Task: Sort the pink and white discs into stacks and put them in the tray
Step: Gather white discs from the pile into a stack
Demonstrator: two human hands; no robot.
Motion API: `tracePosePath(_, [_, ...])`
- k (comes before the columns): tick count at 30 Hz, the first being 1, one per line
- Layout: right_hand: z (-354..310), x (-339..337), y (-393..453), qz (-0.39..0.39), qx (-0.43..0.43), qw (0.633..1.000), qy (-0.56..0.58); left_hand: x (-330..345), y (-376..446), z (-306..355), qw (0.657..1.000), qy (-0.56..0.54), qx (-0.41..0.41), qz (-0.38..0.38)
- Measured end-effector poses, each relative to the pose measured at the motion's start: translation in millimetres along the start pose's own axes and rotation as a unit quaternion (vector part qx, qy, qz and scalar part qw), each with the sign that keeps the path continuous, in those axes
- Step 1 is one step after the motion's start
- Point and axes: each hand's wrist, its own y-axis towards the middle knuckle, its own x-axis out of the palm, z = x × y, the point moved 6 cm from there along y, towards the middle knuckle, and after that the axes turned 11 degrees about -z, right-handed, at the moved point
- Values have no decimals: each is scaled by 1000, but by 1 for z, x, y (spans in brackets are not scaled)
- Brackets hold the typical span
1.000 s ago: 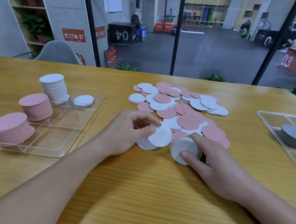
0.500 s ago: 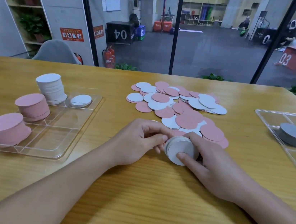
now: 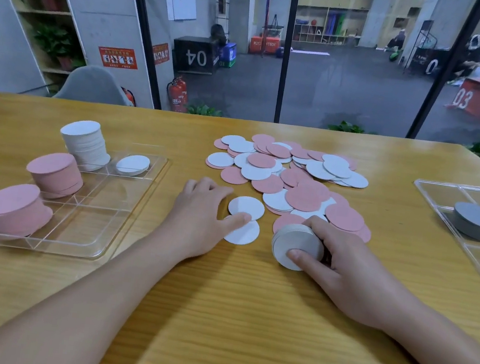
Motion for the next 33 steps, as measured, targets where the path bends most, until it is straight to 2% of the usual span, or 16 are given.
tracePosePath(3, [1, 0, 0, -1, 2, 1000, -3, 0, -1, 7, 1000, 9, 1, 3])
tracePosePath(11, [1, 0, 1, 3, 4, 1000, -8, 1, 1, 13, 997, -75, 28, 4])
tracePosePath(16, [0, 0, 1, 2, 6, 1000, -14, 4, 6, 15, 999, -37, 3, -31])
tracePosePath(21, [0, 0, 0, 4, 5, 1000, -14, 10, 9, 21, 999, 33, 10, -6])
tracePosePath(28, [1, 0, 1, 3, 9, 1000, -17, 2, 6, 17, 996, -85, 25, -4])
tracePosePath(33, [-1, 0, 0, 4, 7, 1000, -11, -10, -1, 13, 958, -270, 90, 39])
